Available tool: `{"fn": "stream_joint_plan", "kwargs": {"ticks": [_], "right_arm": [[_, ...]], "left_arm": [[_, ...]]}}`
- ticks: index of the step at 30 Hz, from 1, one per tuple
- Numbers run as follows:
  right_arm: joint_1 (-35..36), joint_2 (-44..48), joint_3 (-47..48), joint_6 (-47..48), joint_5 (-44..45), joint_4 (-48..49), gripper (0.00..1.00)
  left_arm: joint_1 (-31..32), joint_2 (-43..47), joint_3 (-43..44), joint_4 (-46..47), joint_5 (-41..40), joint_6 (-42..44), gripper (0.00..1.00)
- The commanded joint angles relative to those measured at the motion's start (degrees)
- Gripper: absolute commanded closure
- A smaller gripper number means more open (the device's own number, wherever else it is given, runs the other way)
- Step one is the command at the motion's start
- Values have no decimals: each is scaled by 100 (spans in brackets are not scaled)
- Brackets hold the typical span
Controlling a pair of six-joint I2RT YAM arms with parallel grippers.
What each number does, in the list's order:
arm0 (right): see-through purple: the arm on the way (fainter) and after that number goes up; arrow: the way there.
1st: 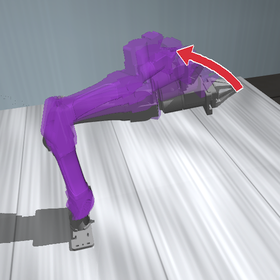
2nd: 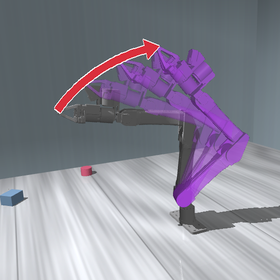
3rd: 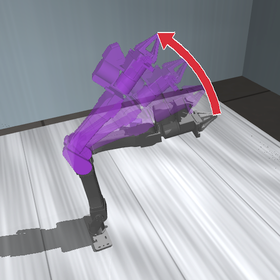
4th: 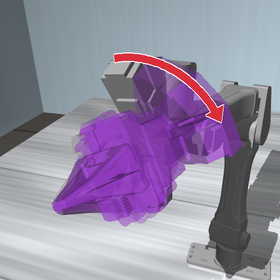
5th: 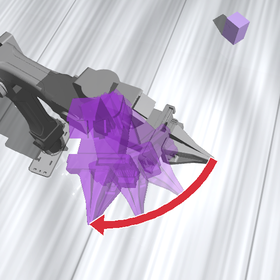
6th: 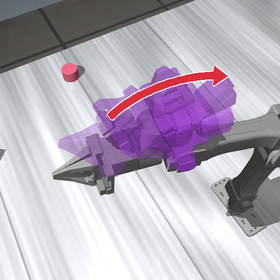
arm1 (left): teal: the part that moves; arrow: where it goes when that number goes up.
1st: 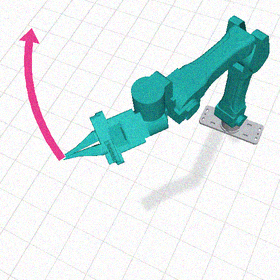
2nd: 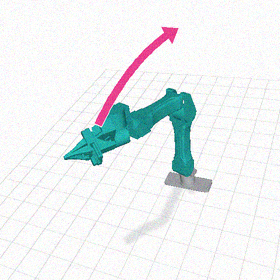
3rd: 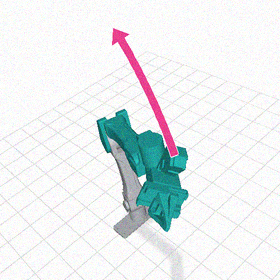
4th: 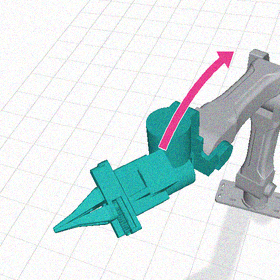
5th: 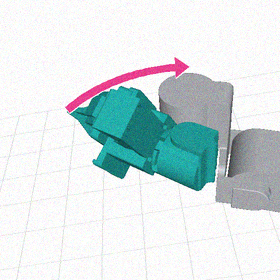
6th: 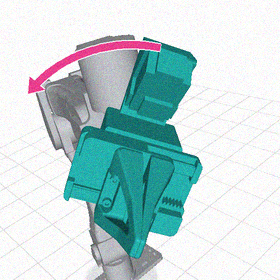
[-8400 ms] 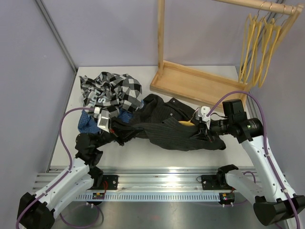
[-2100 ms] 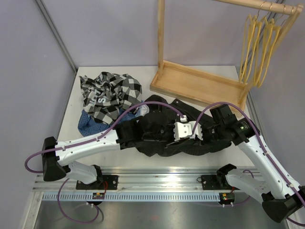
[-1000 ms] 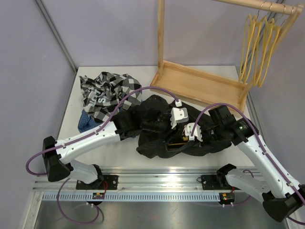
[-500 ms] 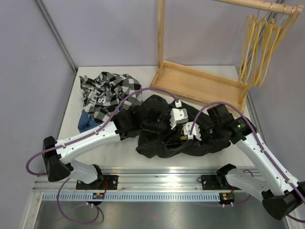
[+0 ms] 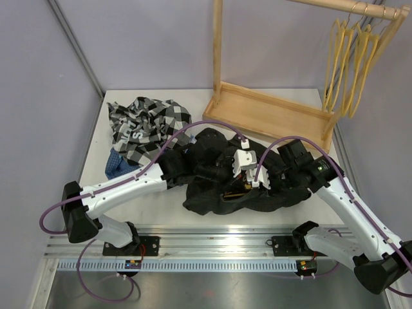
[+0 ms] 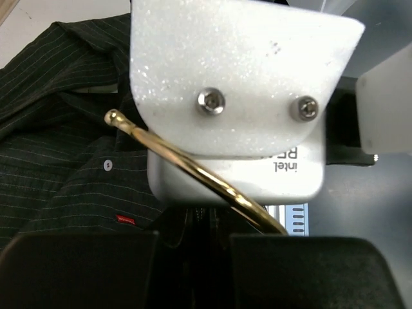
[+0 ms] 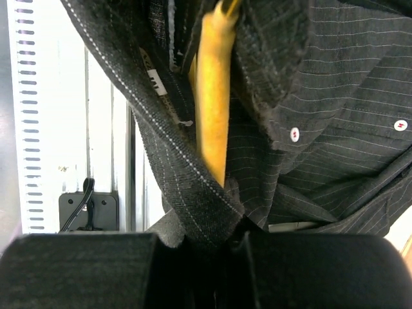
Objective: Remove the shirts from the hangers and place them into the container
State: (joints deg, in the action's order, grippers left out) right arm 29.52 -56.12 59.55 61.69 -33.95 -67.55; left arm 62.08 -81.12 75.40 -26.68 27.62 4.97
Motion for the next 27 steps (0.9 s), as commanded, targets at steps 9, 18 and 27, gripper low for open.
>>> {"fn": "stream_joint_plan", "kwargs": {"ticks": [9,18,27], "right_arm": [[80,346,645,-1588,344,707,13],[-201,751,1042,-2207,838,673,7],[-201,225,1366,1052,-1552,-1339,12]], "left_arm": [[-74,781,-831,672,-467,-470,100],[-188,1634,-1528,928,-1180,-1009,100],[-83,2285,-1396,-698,-169,2548,100]]}}
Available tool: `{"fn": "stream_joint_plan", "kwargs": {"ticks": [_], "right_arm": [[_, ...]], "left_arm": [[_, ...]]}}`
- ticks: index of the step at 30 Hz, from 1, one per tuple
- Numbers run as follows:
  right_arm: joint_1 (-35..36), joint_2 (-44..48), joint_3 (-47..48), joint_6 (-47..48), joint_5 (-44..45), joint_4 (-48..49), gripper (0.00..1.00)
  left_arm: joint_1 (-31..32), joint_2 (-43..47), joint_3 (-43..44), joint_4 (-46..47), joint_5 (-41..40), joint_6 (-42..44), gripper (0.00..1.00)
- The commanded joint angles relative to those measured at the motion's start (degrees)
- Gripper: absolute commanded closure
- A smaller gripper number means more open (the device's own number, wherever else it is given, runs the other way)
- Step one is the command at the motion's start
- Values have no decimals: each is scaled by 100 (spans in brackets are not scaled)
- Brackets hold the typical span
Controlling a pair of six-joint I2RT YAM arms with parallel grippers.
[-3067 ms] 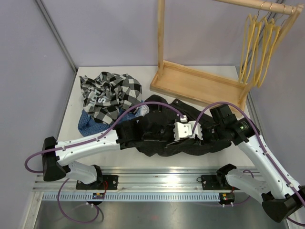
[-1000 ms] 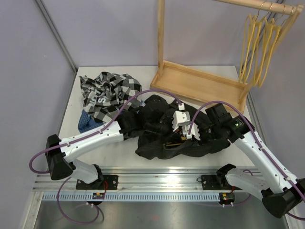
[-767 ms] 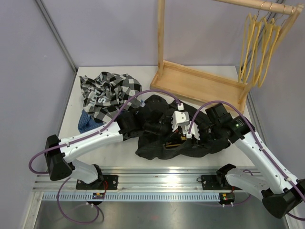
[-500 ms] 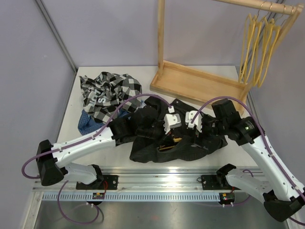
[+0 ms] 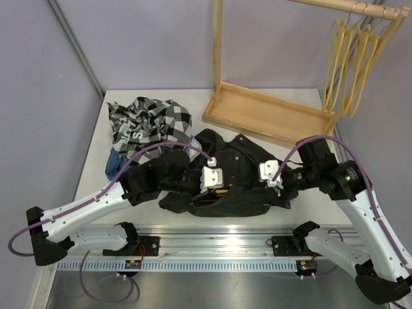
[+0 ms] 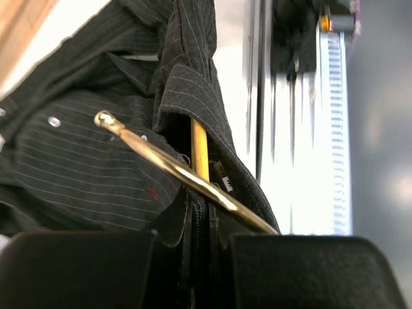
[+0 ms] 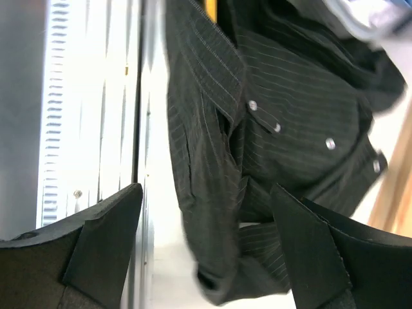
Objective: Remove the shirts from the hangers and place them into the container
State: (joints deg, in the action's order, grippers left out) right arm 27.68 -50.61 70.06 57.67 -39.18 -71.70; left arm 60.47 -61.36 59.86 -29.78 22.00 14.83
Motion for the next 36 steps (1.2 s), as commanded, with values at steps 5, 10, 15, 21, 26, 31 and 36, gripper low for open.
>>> {"fn": "stream_joint_plan", "kwargs": {"ticks": [5,10,15,21,26,31,36], "right_arm": [[-9,-1238,824,2063,-1206,-1713,13],[79,-1882,772,2538,-1189,-2076,17],[395,-2014,527,2881,-1250,-2023,16],[1080,-2014,17,2724,-1180,-1761,16],[1555,-1961,-177,2337,-793,-1320,16],[1837,-1979,-151,2144,-732,-1013,20],[1846,-1944,112,1915,-337,-872,20]], "left_arm": [[561,511,123,-730,-151,2751,100],[957,336,413,-1030,-642,3508,100],[1581,362,527,-1153,-1504,4343,100],[1749,502,457,-1092,-2428,4836,100],[1837,538,413,-1065,-2771,5082,100],[1916,538,413,-1012,-2859,5197,100],[2127,564,448,-1143,-2842,5188,100]]}}
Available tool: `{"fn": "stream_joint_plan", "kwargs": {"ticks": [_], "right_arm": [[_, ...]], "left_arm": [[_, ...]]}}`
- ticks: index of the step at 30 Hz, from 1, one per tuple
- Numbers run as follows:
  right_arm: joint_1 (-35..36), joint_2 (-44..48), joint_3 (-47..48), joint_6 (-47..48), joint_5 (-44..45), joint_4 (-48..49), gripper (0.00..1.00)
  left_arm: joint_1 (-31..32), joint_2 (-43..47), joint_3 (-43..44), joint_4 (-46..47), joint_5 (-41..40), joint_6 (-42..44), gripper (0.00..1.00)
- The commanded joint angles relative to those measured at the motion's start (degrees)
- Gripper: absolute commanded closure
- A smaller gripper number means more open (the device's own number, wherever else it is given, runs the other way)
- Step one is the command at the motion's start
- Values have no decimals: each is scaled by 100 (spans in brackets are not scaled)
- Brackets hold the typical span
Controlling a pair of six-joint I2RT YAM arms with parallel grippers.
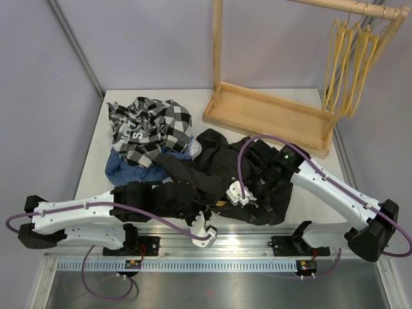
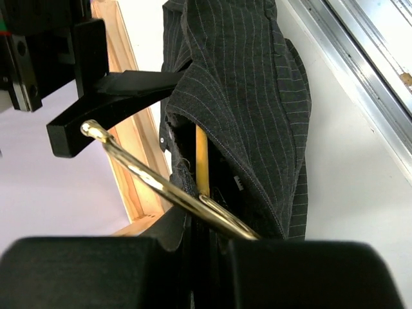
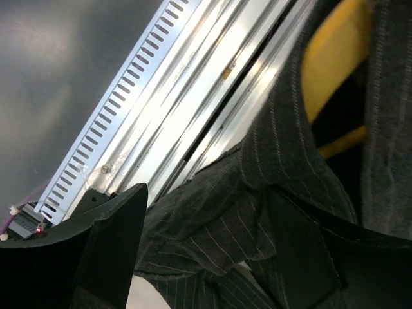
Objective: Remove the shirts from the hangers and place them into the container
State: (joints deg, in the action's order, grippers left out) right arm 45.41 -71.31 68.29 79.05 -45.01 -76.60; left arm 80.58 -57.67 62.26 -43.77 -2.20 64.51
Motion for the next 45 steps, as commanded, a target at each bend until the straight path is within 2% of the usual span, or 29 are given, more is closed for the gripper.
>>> {"fn": "stream_joint_plan", "kwargs": {"ticks": [1,4,11,17,24,31,36,43,45], "right_arm": [[82,222,342,-258,317,-365,18],[73,389,395,-258,423,-277,17],[73,161,229,-214,195,-93,19],[82,-59,27,-240,239,171,23],[91,-32,-27,-512,-147,443,25],[109,-15,605,-987,-798,233,39],[109,29,659,-1189,-1123,189,42],[161,47,352,-1664,-816,787,40],[170,38,360,-1682,-851,822,42]], "left_arm": [[247,195,216,194,-413,159,100],[590,221,138,27,-431,-8,100],[1250,168,-3,35,-808,-290,100],[1285,151,41,114,-905,-255,100],[1285,221,-82,307,-958,-272,100],[1276,160,-302,492,-1239,-439,100],[1180,54,-285,641,-1380,-615,100],[1127,-60,-188,888,-1292,-624,100],[1110,-122,-153,896,-1266,-633,100]]}}
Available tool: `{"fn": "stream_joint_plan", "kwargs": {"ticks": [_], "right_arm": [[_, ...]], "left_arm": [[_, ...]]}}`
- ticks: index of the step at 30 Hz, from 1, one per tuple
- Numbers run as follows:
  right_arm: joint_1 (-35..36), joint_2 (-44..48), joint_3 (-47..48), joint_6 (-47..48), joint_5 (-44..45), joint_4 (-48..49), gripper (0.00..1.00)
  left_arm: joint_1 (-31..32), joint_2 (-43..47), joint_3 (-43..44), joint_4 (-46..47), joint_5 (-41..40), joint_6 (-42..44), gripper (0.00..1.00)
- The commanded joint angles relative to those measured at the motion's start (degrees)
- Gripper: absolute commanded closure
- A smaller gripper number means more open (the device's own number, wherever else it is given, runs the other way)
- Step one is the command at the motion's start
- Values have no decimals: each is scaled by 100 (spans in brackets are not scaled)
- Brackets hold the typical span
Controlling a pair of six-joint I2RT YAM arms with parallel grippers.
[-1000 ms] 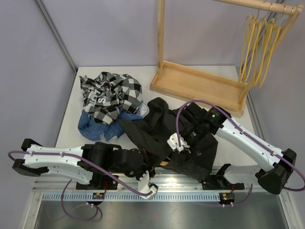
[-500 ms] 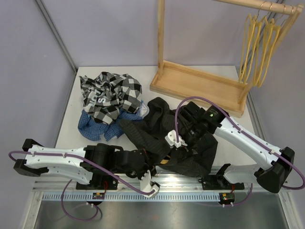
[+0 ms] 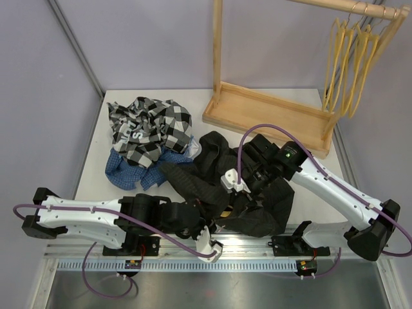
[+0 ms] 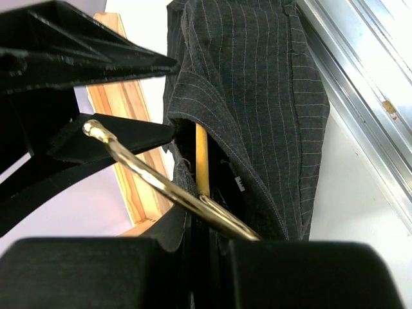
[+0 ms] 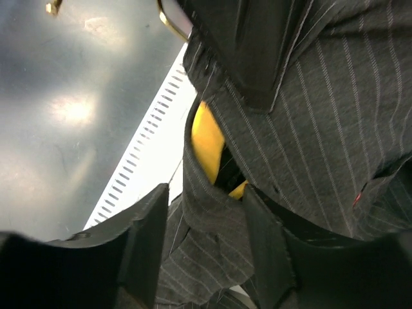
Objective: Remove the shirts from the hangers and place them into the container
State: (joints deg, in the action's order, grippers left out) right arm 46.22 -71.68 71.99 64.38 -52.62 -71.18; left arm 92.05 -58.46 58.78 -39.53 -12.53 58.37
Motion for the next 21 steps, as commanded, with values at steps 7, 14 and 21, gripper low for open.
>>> {"fn": "stream_joint_plan", "kwargs": {"ticks": [7,14,21], "right_arm": [[212,22,-97,-198,23,254,69],[221,575,-589,-75,1084,122,100],[116,1586,-905,66,3072,-502,100]], "left_arm": [[-126,-96,248,613,-205,-176,100],[-170,159,116,446,-285,-466,100],[-170,501,-121,-266,-610,-809,100]]}}
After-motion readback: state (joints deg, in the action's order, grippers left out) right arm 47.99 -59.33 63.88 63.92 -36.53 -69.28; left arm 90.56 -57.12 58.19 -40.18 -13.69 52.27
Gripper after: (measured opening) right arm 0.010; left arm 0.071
